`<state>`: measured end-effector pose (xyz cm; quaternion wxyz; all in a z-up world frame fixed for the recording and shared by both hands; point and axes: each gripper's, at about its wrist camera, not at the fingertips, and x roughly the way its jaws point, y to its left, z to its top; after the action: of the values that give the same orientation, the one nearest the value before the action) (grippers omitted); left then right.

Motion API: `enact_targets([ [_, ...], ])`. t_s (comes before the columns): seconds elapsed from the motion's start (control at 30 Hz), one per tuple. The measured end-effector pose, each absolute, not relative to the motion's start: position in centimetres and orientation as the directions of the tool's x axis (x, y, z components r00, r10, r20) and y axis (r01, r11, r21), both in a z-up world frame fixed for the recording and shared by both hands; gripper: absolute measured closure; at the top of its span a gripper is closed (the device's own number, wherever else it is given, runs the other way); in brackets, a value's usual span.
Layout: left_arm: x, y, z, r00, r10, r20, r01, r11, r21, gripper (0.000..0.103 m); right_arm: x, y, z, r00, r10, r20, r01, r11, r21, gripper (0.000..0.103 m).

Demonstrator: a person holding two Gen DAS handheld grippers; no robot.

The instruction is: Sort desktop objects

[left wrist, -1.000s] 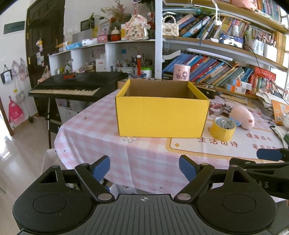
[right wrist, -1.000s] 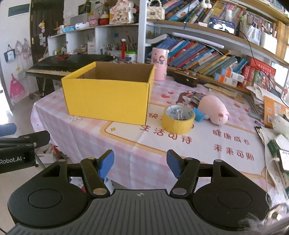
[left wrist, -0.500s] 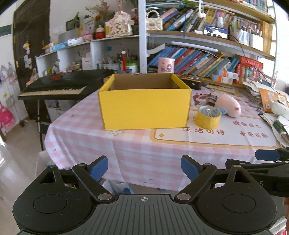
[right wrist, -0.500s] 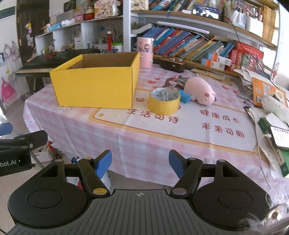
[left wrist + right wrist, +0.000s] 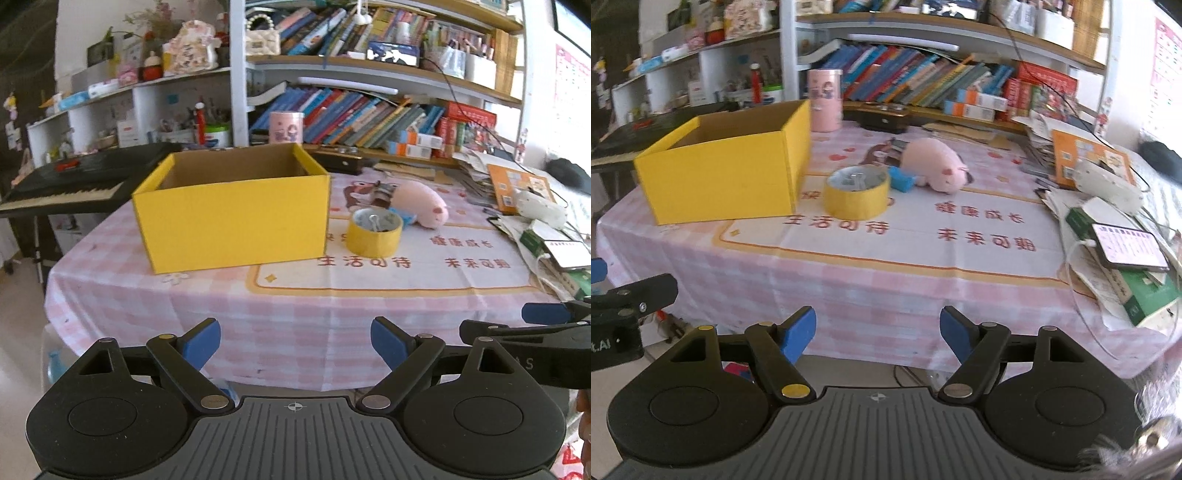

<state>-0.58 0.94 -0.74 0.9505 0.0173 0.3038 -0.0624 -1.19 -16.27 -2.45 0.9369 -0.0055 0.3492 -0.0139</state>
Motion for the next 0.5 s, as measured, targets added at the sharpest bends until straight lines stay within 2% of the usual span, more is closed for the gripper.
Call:
enact_targets([
  [0.5, 2.2, -1.4, -0.7, 0.794, -0.157, -0.588, 0.18, 0.983, -0.02, 0.012, 1.1, -18.4, -2.3, 0.742, -0.063, -0.668, 0.06, 0.998, -0.027, 0.03],
])
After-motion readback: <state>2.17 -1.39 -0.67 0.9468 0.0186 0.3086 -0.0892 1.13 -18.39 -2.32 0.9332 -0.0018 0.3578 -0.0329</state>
